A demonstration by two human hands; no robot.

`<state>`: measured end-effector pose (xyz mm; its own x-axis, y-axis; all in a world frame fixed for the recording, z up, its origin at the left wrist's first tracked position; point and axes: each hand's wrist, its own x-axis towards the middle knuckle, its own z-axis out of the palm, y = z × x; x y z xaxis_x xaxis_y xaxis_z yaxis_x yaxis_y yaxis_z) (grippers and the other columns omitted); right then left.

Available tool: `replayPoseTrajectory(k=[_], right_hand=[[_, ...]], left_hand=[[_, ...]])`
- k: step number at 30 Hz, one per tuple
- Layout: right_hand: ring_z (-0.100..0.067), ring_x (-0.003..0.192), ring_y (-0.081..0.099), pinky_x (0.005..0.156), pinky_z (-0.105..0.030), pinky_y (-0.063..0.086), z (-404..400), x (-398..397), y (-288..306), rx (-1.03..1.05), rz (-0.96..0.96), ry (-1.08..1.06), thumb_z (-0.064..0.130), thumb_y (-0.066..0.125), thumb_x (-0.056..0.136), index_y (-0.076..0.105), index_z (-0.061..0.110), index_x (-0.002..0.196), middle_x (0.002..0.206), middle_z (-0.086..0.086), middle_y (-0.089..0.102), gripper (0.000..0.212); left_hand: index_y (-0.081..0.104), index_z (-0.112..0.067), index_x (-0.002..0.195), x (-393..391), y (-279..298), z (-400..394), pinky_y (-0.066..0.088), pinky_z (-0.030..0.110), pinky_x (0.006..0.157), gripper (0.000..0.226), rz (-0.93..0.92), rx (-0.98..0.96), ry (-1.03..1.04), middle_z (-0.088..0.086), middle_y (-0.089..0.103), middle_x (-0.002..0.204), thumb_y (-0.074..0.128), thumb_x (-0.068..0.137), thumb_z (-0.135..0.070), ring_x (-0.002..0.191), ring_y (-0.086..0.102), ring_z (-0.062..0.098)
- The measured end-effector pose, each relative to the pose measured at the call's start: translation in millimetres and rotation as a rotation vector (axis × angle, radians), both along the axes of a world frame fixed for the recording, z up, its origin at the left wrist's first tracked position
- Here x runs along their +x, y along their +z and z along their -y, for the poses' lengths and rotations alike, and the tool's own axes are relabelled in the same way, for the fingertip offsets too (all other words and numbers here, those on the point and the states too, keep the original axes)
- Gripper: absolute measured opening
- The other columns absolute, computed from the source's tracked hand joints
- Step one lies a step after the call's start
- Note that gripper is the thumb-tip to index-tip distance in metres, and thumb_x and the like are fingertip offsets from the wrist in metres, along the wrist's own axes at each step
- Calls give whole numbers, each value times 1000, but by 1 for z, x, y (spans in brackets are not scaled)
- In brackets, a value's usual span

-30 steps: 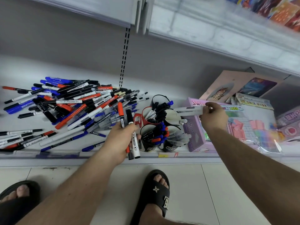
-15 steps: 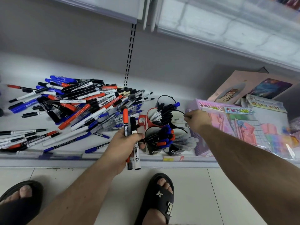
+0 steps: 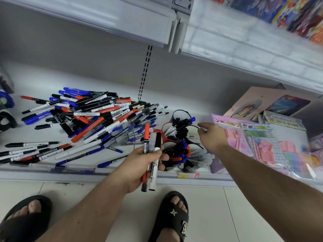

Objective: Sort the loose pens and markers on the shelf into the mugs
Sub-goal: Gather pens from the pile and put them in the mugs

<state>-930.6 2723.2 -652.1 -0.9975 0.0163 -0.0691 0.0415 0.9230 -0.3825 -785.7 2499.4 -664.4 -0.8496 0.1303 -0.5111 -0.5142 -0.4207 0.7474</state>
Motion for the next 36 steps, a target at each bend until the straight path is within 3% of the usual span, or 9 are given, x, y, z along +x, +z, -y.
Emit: replayPoseTrajectory(k=[2,6,10,15,21,24,29,33,36], right_hand=[[-20,84,66,74,-26,50,17,7,13,-222,-24,-58,19,54,96,73,19,113,105,2,73,26],[-14,55,55,57,-26,46,62,38,45,-682,154,-33,9,60,93,74,19,88,82,-4,75,17],[-13,53,54,52,-27,43,91,74,59,-747,409,184,16,62,94,72,17,103,84,-4,73,13],[-2,59,59,55,-17,45,102,95,65,-682,461,334,18,70,90,72,20,96,70,11,67,7],[-10,63,59,62,-23,48,100,96,56,-584,417,354,19,70,90,72,18,85,72,3,67,6],[-6,59,56,54,-19,44,93,90,56,-716,393,252,15,65,94,70,15,86,73,4,66,9],[-14,56,49,52,-26,40,66,59,61,-997,195,-74,10,57,97,66,6,97,83,-12,65,10],[-15,49,50,53,-28,41,38,42,70,-1127,13,-253,0,47,97,62,1,107,63,-6,68,18],[-14,48,53,51,-26,43,20,45,68,-1080,-101,-274,-2,43,99,61,3,108,57,-3,66,20]], left_hand=[[66,-16,115,6,4,3,43,24,54,20,-12,19,-52,7,76,101,57,98,-18,67,66,13],[64,-12,115,15,12,9,43,21,47,19,-32,59,-87,8,76,100,53,99,-15,65,66,14],[61,-8,116,23,19,13,42,24,50,22,-42,87,-130,6,76,99,52,99,-18,65,67,13],[58,-3,122,30,23,17,38,21,45,27,-49,51,-153,8,75,99,52,99,-17,65,67,14],[57,-4,126,32,24,19,41,24,52,33,-86,-23,-223,3,76,90,53,98,-21,64,66,14],[61,-8,120,29,20,21,45,26,60,31,-75,-61,-232,4,76,91,58,95,-25,61,63,14],[63,-5,106,28,13,19,35,23,47,16,-46,-19,-134,7,71,80,55,98,-17,47,43,14],[62,-5,102,24,6,14,38,24,46,16,-10,28,-45,3,66,72,55,98,-19,50,43,14],[61,-9,96,22,3,7,40,26,46,13,-3,48,-15,4,65,71,55,99,-20,51,46,15]])
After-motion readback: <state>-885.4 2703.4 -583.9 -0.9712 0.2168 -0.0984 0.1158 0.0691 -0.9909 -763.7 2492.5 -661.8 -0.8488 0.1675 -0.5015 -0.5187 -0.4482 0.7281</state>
